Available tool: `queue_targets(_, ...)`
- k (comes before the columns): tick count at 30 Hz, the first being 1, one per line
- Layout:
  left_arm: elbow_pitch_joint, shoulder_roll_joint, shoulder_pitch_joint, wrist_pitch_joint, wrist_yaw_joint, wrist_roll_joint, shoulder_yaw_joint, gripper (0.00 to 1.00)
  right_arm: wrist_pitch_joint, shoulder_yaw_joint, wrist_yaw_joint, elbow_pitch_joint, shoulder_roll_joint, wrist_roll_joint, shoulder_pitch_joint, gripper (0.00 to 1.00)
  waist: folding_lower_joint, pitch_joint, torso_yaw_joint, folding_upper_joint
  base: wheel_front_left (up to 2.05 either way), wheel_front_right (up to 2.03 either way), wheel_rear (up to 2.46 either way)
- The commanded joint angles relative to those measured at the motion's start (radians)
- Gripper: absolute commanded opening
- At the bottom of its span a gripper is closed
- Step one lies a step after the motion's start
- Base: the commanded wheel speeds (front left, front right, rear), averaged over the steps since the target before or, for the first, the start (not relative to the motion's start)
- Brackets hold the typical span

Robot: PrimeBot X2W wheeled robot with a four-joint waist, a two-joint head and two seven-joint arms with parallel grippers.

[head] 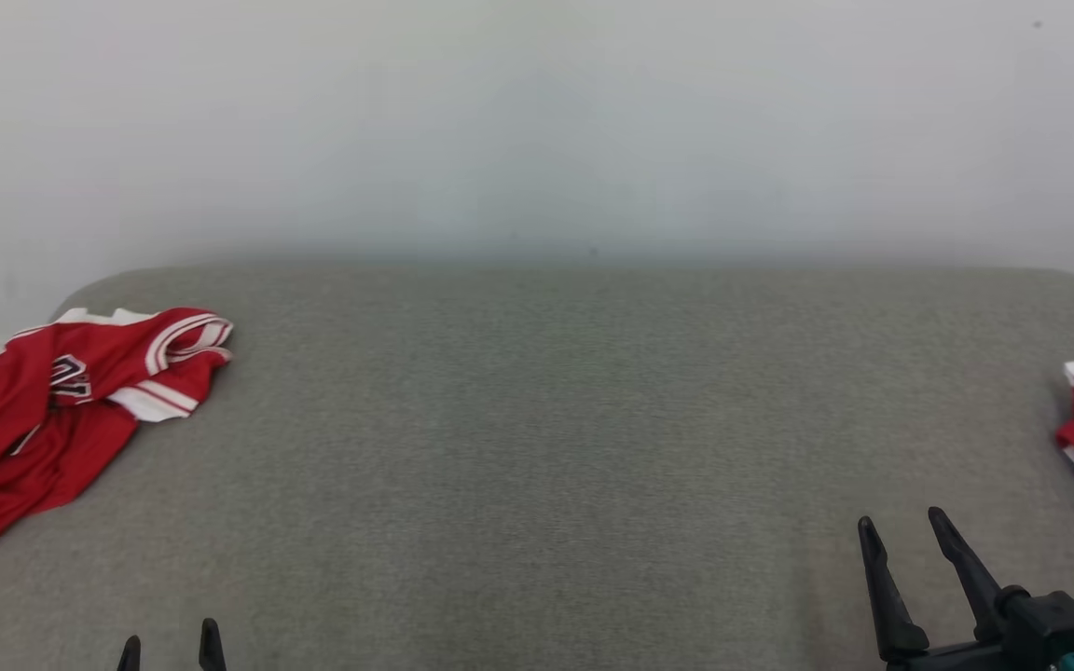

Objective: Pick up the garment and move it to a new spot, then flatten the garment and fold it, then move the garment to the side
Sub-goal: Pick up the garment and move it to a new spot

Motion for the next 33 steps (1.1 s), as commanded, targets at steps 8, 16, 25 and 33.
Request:
queue_targets(8,-0.002,-0.001,0.012,-0.003,-0.005,0.032,0.024,1.0,-0.004,0.027,-0.002,0.01,0.016,-0.004,0.006,1.0,-0.0001,-0.01,0.185,0.0,0.0,0.0,0.0)
queue_targets(16,-0.001,-0.001,0.035,-0.003,-0.01,0.041,0.056,1.0,-0.004,0.052,-0.002,0.023,0.035,0.004,0.009,1.0,-0.0001,-0.02,0.308,0.0,0.0,0.0,0.0)
queue_targets(25,-0.01,-0.001,0.055,-0.003,-0.003,0.047,0.081,1.0,-0.004,0.06,-0.002,0.024,0.053,0.008,0.022,1.0,-0.0001,-0.033,0.408,0.0,0.0,0.0,0.0)
queue_targets(33,-0.022,-0.001,0.068,-0.003,0.005,0.036,0.088,1.0,-0.003,0.077,-0.002,0.029,0.057,0.011,0.005,1.0,-0.0001,-0.029,0.434,0.0,0.0,0.0,0.0)
